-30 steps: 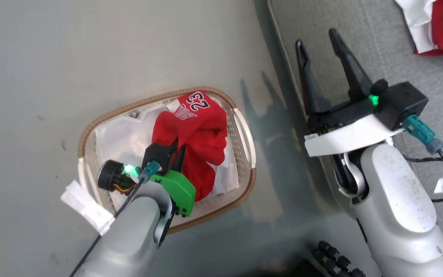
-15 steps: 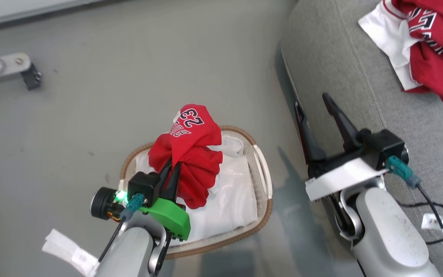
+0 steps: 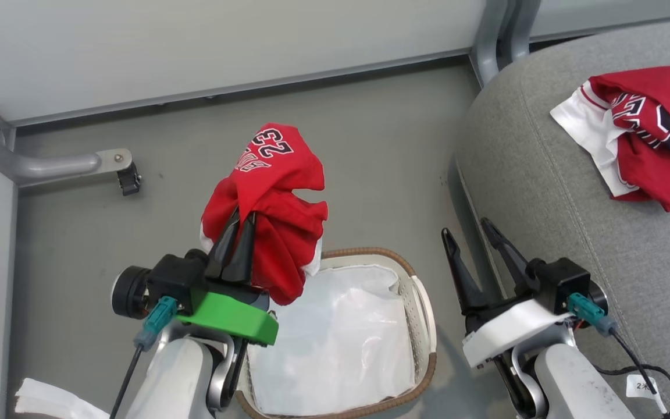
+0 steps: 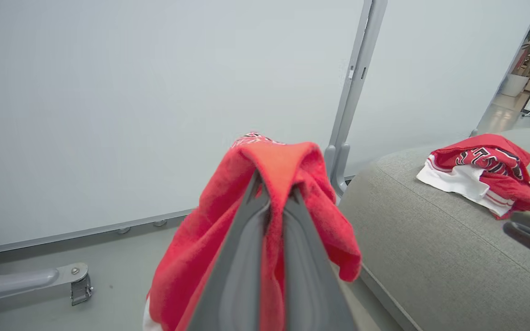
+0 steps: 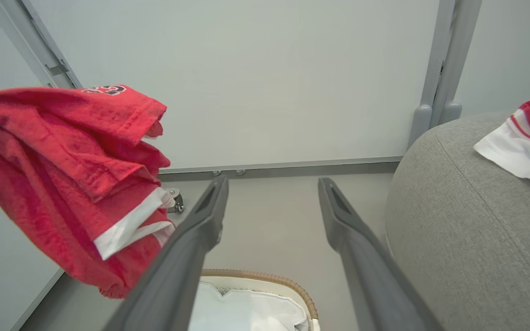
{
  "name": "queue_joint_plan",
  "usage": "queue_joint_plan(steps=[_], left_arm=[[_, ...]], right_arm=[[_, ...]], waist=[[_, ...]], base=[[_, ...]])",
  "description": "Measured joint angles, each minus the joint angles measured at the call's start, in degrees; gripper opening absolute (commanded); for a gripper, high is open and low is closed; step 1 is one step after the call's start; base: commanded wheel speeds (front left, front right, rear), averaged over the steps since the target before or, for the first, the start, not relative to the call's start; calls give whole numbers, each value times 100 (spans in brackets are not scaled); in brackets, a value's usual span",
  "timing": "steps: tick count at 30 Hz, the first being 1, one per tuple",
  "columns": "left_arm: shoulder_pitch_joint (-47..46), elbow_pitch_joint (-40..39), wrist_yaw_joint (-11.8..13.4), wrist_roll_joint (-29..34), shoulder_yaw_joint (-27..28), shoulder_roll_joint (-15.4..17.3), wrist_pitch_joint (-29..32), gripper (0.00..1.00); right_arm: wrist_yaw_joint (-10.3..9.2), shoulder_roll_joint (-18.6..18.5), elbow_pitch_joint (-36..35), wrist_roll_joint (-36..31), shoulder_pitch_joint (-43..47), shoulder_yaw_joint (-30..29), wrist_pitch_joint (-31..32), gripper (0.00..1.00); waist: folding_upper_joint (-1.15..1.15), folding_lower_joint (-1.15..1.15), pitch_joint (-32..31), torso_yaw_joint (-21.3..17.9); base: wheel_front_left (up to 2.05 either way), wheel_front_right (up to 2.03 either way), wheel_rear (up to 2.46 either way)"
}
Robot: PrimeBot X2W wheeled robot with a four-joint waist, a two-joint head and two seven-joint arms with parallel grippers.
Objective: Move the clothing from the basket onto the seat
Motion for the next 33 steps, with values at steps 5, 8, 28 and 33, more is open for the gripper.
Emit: queue_joint_plan(steps=[5, 8, 28, 33], left_arm=[[-87, -355, -36, -19, 74, -1, 0, 0], [-125, -498, -48, -54, 102, -2, -1, 0], [-137, -594, 77, -403, -637, -4, 0, 0], [-137, -581, 121, -525, -923, -4, 0, 0]], right_arm=[[0, 1, 63, 35, 223, 107, 0, 100], [0, 0, 98, 55, 300, 156, 0, 100], [0, 7, 287, 334, -925, 2501, 0, 100], [0, 1, 487, 226, -1192, 2425, 0, 100]], waist=[[0, 0, -322, 75], [0, 0, -469, 90], [0, 0, -643, 271], [0, 0, -651, 452]], base=[[0, 0, 0], [0, 0, 0], [0, 0, 0], [0, 0, 0]])
